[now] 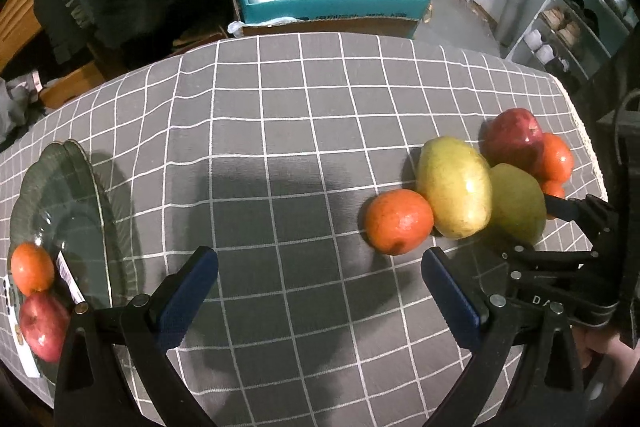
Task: Organize fruits
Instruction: 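Lower the right gripper around the yellow-green pear, then grasp the orange with the left gripper while the right gripper grasps the large green pear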
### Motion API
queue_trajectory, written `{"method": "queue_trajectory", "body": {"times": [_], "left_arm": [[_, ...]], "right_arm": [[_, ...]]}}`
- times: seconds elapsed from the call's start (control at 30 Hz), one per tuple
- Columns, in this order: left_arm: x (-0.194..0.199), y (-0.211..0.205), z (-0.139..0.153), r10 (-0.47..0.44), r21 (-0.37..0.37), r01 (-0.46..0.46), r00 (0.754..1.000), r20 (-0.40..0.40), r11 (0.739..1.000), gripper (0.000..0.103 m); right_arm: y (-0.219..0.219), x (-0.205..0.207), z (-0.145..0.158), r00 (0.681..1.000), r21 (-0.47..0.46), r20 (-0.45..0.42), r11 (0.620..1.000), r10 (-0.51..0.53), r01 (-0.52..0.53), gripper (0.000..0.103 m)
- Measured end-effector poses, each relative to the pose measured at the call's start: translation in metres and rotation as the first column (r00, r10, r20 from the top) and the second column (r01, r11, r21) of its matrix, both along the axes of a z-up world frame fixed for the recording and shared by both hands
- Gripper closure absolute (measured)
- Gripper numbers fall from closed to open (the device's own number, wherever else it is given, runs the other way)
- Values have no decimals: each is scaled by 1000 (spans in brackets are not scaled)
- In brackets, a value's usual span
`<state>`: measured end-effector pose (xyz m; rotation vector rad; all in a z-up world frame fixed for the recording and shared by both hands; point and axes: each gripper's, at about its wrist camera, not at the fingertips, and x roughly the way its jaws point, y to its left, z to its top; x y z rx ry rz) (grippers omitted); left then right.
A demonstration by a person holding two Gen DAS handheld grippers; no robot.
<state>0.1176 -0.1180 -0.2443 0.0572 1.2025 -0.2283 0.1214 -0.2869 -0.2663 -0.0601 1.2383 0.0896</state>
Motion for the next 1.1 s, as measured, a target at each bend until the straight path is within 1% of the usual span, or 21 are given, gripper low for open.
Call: {"method": "queue_trajectory", "body": {"times": [0.07, 0.13, 0.17, 0.27, 0.43, 0.53, 0.6, 0.7, 0.8, 0.87, 0.93, 1.07, 1.1], "left_arm": [[3, -1, -3, -3, 0, 3, 1000, -9, 1000, 1], [5, -3, -6, -13, -3, 13, 1000, -21, 1000, 1], [6, -5, -6, -20, 0, 20, 1000, -22, 1000, 1], [7, -14, -8, -50, 27, 50, 999, -17, 998, 1], [11, -28, -13, -89, 39, 89, 996, -21, 995, 1], [15, -35, -20, -108, 50, 109, 994, -27, 993, 1], [17, -39, -25, -116, 60, 118, 993, -35, 991, 3], [19, -43, -28, -128, 50, 130, 991, -43, 990, 4], [18, -46, -29, -142, 54, 143, 989, -32, 988, 8], [18, -48, -28, -153, 45, 154, 988, -22, 987, 12], [17, -48, -26, -168, 24, 168, 986, -15, 985, 21], [17, -49, -27, -190, -14, 190, 982, -21, 982, 31], [16, -49, -28, -199, -32, 198, 979, -29, 980, 36]], "right_arm": [[1, 3, -4, 1000, -7, -6, 1000, 5, -6, 21], [1, 5, -8, 1000, 6, -10, 1000, 8, -8, 28], [1, 6, -8, 1000, 4, -9, 1000, 6, -6, 30], [2, 7, -10, 1000, -3, -1, 1000, 11, -11, 31], [-1, 7, -11, 1000, 3, 12, 1000, 7, -7, 32], [-8, 4, -9, 1000, 8, 11, 1000, -24, 24, 32], [-15, 1, -6, 999, 25, 15, 998, -51, 51, 32], [-25, -3, 0, 996, 48, 21, 995, -88, 87, 32], [-32, -8, 6, 992, 51, 34, 992, -118, 117, 32], [-36, -12, 10, 990, 60, 37, 989, -139, 136, 32], [-41, -13, 15, 987, 72, 43, 986, -156, 152, 32], [-46, -12, 19, 984, 88, 43, 981, -174, 170, 32], [-46, -12, 19, 983, 91, 43, 981, -177, 173, 32]]}}
